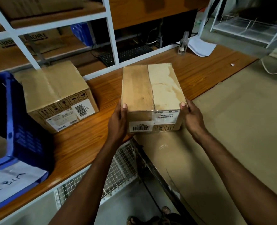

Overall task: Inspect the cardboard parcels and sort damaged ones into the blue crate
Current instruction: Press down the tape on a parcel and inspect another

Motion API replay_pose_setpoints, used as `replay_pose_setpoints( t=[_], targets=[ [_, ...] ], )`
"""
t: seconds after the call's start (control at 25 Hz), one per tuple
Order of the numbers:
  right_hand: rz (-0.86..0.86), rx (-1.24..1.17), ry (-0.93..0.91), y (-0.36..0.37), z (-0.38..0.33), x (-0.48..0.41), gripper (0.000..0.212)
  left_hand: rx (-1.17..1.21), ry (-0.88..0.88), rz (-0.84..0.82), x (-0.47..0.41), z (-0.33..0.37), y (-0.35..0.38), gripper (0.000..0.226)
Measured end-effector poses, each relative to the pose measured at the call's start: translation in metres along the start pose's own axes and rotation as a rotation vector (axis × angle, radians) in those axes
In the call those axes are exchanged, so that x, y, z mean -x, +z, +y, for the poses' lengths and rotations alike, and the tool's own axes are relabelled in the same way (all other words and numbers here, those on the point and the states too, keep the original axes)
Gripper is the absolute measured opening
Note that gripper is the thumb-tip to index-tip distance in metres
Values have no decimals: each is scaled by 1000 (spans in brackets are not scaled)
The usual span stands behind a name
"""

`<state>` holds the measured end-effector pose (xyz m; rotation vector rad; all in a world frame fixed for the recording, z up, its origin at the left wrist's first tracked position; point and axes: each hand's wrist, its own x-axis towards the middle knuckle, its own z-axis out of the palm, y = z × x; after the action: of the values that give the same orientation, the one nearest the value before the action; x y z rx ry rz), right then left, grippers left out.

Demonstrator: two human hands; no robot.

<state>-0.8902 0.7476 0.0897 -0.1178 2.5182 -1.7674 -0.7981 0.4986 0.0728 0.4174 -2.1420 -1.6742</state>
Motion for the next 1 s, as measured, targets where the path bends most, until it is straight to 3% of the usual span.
replay_pose_setpoints(
  t=[0.16, 0.36, 0.52, 0.68, 0.8, 1.0],
  targets=[
    [-85, 20, 15, 6, 13, 21, 83, 15, -26, -53, 15, -1, 0, 68],
    [117, -68, -126, -13, -66, 19, 48, 30, 121, 156, 1, 84, -18, 49],
    [196, 22, -180, -26, -128, -6, 45, -209, 157, 213, -25, 154, -30, 54],
    [185, 266, -168, -10, -159, -28, 60, -506, 129, 234, -51, 164, -42, 56],
    [99, 411, -148, 12, -176, -28, 83, -616, 25, 169, -63, 162, -56, 74],
    [152, 498, -121, 20, -185, -27, 99, -668, 18, 168, -72, 170, -54, 103]
  ],
)
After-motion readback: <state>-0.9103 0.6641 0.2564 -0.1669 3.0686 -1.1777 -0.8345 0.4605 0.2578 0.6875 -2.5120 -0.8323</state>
